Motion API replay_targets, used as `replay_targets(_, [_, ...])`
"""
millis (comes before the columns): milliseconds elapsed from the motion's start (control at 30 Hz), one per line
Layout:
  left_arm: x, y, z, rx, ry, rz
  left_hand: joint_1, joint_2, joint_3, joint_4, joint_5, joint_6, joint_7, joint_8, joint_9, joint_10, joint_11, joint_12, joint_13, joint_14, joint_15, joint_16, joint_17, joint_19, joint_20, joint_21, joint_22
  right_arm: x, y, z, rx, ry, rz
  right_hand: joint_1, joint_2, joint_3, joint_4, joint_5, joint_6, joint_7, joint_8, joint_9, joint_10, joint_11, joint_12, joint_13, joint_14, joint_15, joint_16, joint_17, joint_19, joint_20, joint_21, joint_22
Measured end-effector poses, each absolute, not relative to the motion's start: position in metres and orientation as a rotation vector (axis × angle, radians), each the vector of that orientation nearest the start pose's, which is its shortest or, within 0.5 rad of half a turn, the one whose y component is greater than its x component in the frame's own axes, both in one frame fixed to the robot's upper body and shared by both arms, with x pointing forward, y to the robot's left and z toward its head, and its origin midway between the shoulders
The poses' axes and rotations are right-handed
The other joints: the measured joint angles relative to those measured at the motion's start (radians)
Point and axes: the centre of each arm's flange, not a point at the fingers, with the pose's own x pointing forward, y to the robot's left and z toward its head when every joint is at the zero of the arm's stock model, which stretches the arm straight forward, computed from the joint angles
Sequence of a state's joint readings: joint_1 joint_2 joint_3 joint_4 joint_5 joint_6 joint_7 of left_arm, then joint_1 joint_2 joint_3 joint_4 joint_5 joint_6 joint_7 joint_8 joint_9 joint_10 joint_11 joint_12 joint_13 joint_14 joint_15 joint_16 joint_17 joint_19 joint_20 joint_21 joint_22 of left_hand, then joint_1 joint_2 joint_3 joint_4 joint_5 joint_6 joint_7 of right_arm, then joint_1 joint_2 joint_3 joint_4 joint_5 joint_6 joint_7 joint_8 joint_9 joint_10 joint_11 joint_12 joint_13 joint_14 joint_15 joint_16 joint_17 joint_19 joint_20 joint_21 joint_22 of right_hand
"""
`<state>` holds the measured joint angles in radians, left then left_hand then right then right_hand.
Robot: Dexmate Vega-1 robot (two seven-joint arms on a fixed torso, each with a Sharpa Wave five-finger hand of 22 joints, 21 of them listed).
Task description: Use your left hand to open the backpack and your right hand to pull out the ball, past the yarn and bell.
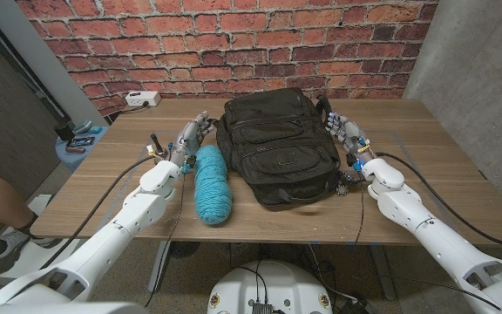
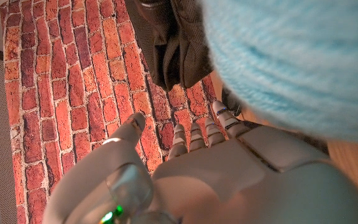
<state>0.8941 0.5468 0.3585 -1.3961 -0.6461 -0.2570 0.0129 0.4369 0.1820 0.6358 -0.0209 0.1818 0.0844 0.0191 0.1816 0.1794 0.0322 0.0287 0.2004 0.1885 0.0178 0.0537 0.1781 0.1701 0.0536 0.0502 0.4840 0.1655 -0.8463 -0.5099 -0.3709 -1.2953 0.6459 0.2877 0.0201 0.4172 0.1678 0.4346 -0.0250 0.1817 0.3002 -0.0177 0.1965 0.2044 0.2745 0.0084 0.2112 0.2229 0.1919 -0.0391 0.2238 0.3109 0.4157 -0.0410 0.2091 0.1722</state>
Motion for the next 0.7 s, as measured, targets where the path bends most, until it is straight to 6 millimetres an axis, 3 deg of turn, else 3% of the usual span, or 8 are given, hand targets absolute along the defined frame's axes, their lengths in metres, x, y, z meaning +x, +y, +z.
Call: replay_targets(700, [0.608,0.303,-0.021,0.007,-0.61,-0.169,0.007,-0.007,-0.005,-0.014,0.0,0.001,-0.001,0.0,0.0,0.0,0.0,0.0,0.0,-0.005,0.005,0.0,-0.003,0.0,0.0,-0.008,0.0,0.654,-0.29,-0.023,0.012,-0.599,0.2,0.004,0.004,-0.004,-0.007,0.004,0.0,0.0,0.0,0.0,0.0,0.0,0.0,-0.005,0.0,0.0,0.0,-0.007,0.0,0.0,0.0,-0.001])
